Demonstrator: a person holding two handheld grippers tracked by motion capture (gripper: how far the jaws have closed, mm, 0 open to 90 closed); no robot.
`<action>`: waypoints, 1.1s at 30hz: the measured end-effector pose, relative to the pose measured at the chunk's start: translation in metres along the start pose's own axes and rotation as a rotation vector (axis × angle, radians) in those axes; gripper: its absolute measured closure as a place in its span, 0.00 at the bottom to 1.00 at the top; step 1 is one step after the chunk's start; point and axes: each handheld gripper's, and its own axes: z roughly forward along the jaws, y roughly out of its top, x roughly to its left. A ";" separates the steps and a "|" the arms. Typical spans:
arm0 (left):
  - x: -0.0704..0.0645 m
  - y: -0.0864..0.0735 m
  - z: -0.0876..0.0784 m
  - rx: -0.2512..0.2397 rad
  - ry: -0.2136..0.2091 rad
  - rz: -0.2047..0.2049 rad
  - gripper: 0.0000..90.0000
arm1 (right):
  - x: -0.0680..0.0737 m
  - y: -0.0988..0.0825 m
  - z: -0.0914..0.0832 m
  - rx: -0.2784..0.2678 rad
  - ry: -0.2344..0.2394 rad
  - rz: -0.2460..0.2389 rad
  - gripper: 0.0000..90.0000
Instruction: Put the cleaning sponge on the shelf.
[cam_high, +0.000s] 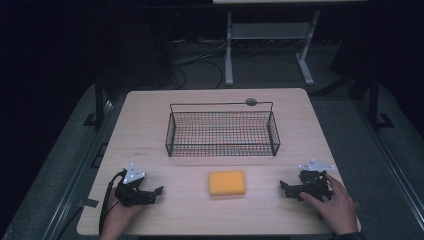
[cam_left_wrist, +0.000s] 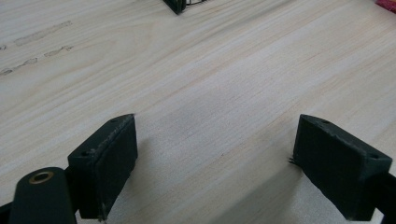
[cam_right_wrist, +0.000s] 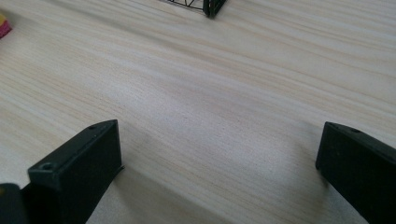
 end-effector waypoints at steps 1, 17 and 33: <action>0.000 0.000 0.000 0.000 0.000 0.001 0.14 | 0.000 0.000 0.000 0.000 0.000 0.000 0.00; -0.004 0.011 -0.009 0.025 -0.028 0.011 0.29 | 0.000 0.000 0.000 0.004 0.000 0.006 0.00; -0.014 0.031 -0.006 0.072 -0.163 0.048 0.92 | 0.001 0.000 0.000 0.001 -0.002 0.008 0.00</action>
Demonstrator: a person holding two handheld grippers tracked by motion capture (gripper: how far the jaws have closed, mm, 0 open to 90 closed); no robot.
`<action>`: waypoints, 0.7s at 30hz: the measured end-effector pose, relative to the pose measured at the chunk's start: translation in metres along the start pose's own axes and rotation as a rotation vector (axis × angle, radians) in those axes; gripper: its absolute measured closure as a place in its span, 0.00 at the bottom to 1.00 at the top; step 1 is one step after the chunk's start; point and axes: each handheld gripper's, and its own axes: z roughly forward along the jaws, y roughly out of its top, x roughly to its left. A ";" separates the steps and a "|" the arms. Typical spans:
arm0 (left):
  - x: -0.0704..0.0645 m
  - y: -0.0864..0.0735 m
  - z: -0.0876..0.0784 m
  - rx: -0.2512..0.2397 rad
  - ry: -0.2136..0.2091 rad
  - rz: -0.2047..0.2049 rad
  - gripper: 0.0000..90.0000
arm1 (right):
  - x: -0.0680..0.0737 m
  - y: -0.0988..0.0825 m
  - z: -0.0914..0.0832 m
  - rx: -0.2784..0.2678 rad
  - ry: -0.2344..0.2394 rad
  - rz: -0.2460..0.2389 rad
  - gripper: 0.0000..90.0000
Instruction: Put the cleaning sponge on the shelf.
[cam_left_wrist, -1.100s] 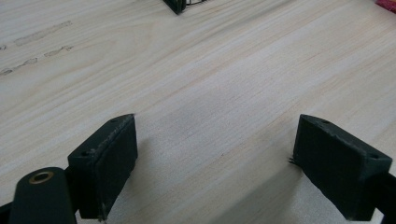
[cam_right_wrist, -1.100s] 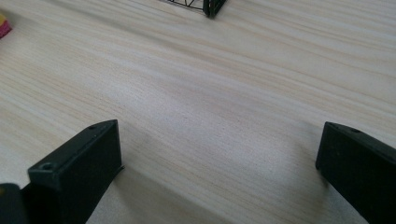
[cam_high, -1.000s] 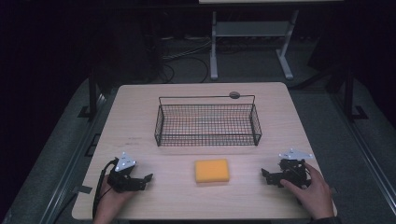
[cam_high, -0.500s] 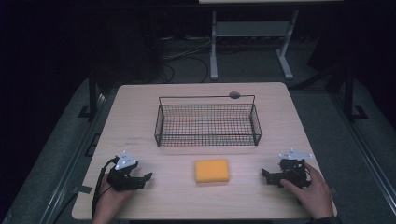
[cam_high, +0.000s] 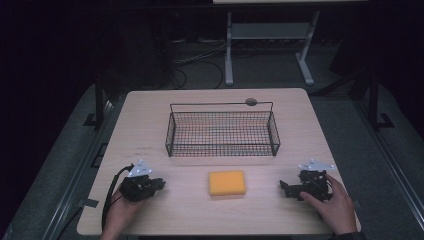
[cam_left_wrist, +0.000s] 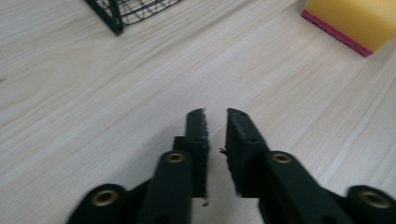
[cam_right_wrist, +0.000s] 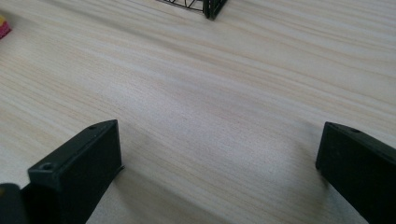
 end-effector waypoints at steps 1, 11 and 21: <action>-0.001 0.002 0.000 -0.005 -0.005 0.001 0.97 | 0.000 0.000 0.000 0.000 0.000 0.000 0.00; -0.010 0.021 0.010 -0.014 -0.070 0.018 1.00 | 0.000 0.000 0.000 -0.001 0.000 -0.003 0.00; -0.020 0.043 0.024 -0.011 -0.117 0.063 1.00 | 0.000 0.000 0.000 -0.001 0.000 -0.004 0.00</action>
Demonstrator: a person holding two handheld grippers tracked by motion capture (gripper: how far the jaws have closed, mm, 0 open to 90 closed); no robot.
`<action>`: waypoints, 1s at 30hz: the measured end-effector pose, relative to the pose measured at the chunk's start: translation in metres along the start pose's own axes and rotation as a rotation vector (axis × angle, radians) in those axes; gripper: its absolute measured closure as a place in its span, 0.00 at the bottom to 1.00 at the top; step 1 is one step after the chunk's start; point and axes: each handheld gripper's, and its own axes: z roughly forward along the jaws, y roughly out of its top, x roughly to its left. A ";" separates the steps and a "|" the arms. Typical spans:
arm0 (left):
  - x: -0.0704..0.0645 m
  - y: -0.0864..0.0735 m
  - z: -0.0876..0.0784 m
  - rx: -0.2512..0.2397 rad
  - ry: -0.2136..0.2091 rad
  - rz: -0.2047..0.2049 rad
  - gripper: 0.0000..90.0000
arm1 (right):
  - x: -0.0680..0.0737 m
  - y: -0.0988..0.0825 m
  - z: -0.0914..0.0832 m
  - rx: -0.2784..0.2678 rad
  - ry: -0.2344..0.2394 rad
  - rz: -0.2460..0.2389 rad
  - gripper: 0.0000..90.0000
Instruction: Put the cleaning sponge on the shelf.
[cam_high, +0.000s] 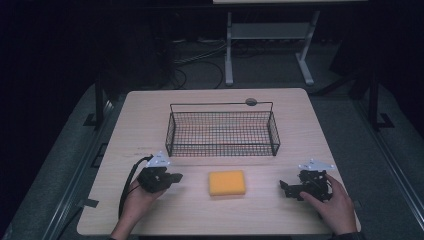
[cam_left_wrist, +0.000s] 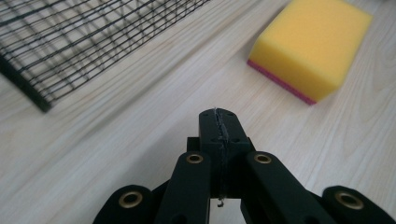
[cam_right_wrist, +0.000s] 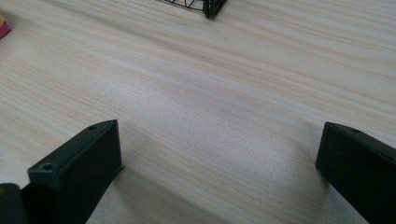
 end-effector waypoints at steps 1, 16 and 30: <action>0.000 0.002 0.001 -0.001 -0.002 0.003 1.00 | 0.000 0.000 0.000 0.001 -0.001 0.001 0.00; 0.001 0.037 0.028 -0.015 -0.063 0.056 1.00 | 0.000 0.000 0.000 0.000 -0.001 0.000 0.00; -0.003 0.062 0.059 -0.009 -0.099 0.089 1.00 | 0.000 0.000 0.000 0.000 -0.001 0.001 0.00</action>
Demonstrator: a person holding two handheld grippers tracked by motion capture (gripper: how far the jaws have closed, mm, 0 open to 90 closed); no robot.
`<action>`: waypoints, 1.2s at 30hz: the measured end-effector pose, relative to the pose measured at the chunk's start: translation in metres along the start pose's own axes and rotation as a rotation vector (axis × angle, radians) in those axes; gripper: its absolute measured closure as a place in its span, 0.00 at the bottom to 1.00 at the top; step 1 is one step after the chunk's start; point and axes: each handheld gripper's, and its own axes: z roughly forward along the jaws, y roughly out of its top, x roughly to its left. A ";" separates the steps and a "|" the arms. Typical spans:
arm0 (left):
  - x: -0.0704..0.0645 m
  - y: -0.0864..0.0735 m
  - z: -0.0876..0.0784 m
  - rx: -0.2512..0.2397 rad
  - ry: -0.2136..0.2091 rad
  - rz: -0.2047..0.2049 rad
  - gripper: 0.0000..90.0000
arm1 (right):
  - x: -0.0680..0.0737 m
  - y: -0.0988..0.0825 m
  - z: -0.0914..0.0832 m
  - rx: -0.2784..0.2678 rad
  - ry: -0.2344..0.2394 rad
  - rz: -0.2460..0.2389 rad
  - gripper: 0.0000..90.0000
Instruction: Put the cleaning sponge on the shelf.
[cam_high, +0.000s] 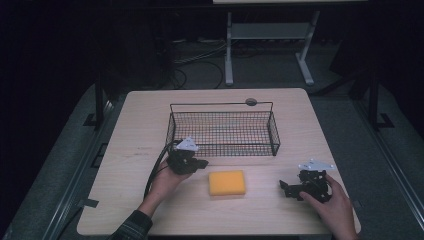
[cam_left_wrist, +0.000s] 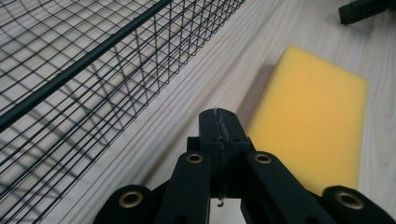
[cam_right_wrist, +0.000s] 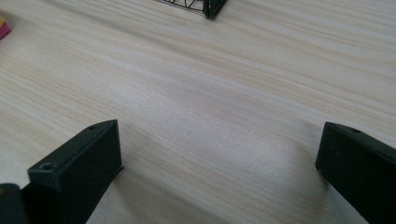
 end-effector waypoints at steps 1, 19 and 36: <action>0.000 0.001 0.001 0.001 -0.006 -0.001 1.00 | 0.000 0.000 0.000 0.000 0.000 -0.001 0.00; -0.014 0.002 0.013 0.047 -0.049 0.032 1.00 | 0.000 0.000 0.000 0.000 0.000 0.000 0.00; -0.028 -0.013 0.001 0.074 -0.067 0.017 1.00 | 0.000 0.000 0.000 0.000 0.000 -0.002 0.00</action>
